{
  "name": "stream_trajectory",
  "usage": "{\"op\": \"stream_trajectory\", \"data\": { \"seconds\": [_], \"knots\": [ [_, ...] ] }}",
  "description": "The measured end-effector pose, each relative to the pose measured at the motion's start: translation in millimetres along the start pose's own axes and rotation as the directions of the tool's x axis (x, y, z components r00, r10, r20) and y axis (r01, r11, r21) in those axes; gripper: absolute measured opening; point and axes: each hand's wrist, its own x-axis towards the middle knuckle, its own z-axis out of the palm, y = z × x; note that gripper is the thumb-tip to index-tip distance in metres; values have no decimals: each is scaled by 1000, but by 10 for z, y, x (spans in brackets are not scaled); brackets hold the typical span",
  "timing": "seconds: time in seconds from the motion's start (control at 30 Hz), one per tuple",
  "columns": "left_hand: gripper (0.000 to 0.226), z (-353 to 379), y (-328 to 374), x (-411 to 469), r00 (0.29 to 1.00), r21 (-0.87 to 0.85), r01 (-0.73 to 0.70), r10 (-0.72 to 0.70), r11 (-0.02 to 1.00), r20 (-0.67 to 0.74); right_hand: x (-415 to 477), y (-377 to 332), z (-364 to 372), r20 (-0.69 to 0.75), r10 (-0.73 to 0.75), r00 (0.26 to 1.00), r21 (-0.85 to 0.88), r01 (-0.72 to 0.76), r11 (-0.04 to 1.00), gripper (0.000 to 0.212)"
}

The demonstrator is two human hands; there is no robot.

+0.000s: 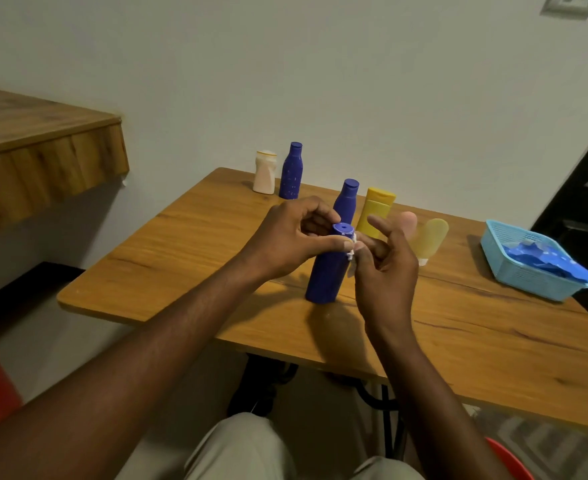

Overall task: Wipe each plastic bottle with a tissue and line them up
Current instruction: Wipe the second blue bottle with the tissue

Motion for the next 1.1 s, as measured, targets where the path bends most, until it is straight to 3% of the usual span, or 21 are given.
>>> {"op": "stream_trajectory", "data": {
  "seconds": [0.13,0.4,0.57,0.7,0.87,1.1],
  "knots": [
    [39,-9,17,25,1000,13,6,-6,1000,10,162,51,8,101,87,991,-29,-84,996,41],
    [37,-7,-9,43,1000,-3,18,-18,1000,-5,-148,61,-20,30,-95,995,-70,97,993,47],
    [35,-12,13,46,1000,10,8,-8,1000,14,85,-15,56,130,48,990,-53,-41,998,54],
    [35,-10,11,22,1000,9,7,-7,1000,3,-106,-85,80,178,54,982,-89,-39,995,60],
    [35,-8,13,29,1000,12,7,-7,1000,21,-486,-160,52,266,68,962,-12,-67,998,80],
    [31,-30,42,-5,999,28,-21,20,999,46,-7,-103,72,310,201,929,71,-234,970,68]
  ]
}}
